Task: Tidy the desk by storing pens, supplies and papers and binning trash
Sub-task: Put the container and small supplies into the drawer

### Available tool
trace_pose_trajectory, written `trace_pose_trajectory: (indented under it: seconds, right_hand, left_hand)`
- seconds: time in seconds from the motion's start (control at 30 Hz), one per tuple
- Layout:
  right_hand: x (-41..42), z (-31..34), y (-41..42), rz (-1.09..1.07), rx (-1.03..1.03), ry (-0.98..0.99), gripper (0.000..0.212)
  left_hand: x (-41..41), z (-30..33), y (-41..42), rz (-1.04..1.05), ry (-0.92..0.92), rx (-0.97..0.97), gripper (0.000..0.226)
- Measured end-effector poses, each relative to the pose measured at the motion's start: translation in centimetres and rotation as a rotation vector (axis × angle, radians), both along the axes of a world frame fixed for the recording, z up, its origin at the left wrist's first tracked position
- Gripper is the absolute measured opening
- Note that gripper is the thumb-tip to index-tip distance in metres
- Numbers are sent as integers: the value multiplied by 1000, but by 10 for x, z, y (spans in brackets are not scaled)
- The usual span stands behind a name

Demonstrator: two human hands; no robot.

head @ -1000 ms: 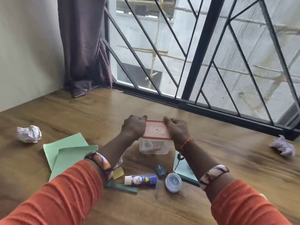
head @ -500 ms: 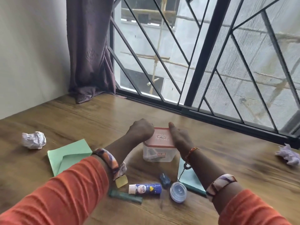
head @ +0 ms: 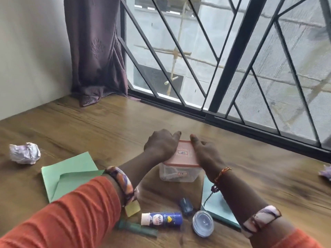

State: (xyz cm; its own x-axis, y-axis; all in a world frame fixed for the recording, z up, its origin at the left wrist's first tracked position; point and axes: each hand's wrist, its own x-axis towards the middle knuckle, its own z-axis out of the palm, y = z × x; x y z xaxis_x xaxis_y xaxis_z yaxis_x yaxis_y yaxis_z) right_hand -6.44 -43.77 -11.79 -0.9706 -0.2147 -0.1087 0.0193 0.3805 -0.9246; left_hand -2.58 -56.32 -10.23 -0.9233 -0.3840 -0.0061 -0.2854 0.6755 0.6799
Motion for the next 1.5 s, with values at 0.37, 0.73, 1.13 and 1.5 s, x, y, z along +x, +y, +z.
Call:
trace_pose_trajectory:
  seconds: [0.37,0.73,1.13,1.5]
  right_hand:
    - [2,3,0,-12,32,22,43]
    - [6,6,0,-51,27,23,43]
    - [53,80,54,-152,63,545,62]
    - [225,-34,97,86,642,531,53]
  left_hand:
    - [-3,-7,-3,-36,46,49,49]
    - [-4,-8,-3,16,53,68,51]
    - [85,60,12,-75,646,-416,40]
    - [220,-40,77,-587,269,-644,48]
